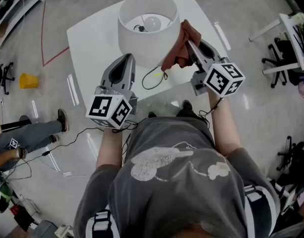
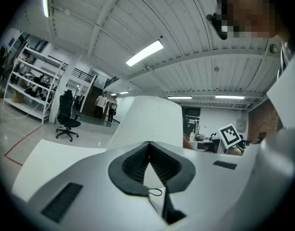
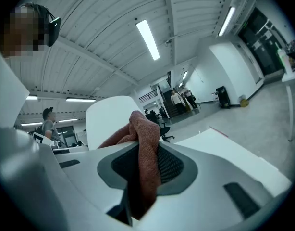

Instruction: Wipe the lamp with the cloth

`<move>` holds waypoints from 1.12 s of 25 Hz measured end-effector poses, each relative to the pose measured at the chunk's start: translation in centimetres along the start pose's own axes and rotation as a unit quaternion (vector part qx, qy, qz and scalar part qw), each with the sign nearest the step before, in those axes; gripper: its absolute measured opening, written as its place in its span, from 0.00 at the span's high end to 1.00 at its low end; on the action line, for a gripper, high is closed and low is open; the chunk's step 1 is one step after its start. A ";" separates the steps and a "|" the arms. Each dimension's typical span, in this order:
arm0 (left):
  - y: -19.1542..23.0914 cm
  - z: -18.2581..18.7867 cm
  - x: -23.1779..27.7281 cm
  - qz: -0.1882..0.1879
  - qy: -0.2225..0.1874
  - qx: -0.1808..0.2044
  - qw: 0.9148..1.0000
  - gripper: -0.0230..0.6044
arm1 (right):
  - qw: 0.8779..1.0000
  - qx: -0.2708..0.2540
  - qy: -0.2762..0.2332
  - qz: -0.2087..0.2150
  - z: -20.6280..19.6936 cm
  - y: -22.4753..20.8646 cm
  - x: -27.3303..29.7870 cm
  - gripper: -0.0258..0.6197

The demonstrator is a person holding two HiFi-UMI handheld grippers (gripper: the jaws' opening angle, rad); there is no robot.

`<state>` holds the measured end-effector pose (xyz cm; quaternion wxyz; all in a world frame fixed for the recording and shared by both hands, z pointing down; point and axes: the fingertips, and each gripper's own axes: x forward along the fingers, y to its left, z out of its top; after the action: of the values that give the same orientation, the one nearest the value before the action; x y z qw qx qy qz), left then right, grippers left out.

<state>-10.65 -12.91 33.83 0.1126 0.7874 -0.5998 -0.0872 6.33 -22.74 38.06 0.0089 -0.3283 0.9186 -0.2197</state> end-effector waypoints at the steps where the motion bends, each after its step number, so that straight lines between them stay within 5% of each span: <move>1: 0.0 -0.2 0.0 0.011 0.001 0.002 1.000 0.95 | 1.000 0.005 0.008 0.005 -0.5 -0.5 0.1 0.82; 9: -0.4 -1.4 -2.0 0.132 -0.011 -0.003 0.991 0.95 | 0.993 -0.003 0.087 0.079 -3.2 -2.6 2.1 0.82; 15: -6.7 -1.5 0.5 0.196 -0.046 0.015 0.979 0.95 | 0.981 -0.038 0.079 0.175 1.4 -5.6 -0.4 0.82; 22: -10.3 1.8 0.5 0.254 -0.103 0.053 0.960 0.95 | 0.949 -0.077 0.023 0.305 8.4 -2.9 -1.3 0.82; 28: -11.0 3.6 0.7 0.273 -0.115 0.074 0.952 0.95 | 0.925 -0.112 0.017 0.362 11.0 1.4 0.7 0.82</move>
<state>-1.23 -11.02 27.27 0.0035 0.5845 -0.8054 -0.0986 6.68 -26.61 27.61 0.0351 0.0311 0.9935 -0.1034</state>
